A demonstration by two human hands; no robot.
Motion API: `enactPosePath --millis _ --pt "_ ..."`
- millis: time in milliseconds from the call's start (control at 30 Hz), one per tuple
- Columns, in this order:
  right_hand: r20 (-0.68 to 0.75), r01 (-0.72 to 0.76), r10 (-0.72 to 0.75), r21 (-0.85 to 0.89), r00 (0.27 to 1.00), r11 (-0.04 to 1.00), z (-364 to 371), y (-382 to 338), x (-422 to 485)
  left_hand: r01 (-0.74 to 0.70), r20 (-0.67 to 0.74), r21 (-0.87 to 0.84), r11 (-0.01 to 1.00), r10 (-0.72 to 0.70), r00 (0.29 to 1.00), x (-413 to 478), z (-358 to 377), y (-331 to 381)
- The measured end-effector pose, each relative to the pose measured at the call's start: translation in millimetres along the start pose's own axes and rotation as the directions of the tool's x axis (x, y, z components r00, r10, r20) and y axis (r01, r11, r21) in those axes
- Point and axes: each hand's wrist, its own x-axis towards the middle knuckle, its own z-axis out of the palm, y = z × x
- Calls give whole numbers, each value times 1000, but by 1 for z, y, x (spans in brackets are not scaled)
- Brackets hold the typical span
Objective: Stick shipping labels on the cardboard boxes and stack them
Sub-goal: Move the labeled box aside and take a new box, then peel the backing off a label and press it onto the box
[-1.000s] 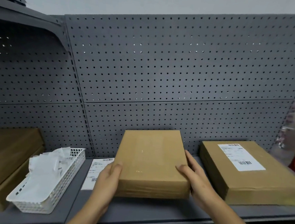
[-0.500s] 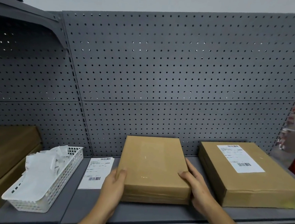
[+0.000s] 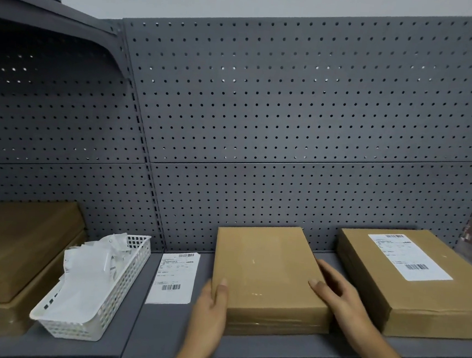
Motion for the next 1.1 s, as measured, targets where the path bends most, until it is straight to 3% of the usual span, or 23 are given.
enactPosePath --millis 100,167,233,333,400,467,633,800,1000,1100 --pt "-68 93 -122 -337 990 937 4 -6 4 71 125 -23 997 -67 990 11 -14 3" --pt "-12 151 -198 -601 980 785 8 -12 12 46 124 55 997 -52 991 20 -29 4" --pt "18 172 -235 -737 972 654 17 -18 21 -53 48 233 971 43 998 31 -48 -1" --pt "66 220 -278 -792 958 570 37 -26 28 -207 62 586 783 212 975 49 -77 -19" --pt "107 240 -275 -823 956 515 52 -28 28 -242 134 779 578 224 965 59 -94 -31" --pt "131 260 -287 -840 949 476 64 -27 28 -253 195 843 475 168 966 64 -105 -37" --pt "147 255 -264 -860 953 441 74 -20 25 -272 235 835 479 137 962 64 -119 -47" --pt "148 262 -287 -871 946 415 75 -17 21 -339 265 870 359 240 934 74 -124 -56" --pt "144 260 -291 -872 946 414 74 -19 19 -329 177 844 423 360 916 73 -125 -56" --pt "141 255 -287 -876 947 410 75 -19 19 -282 129 853 439 345 930 71 -124 -48"
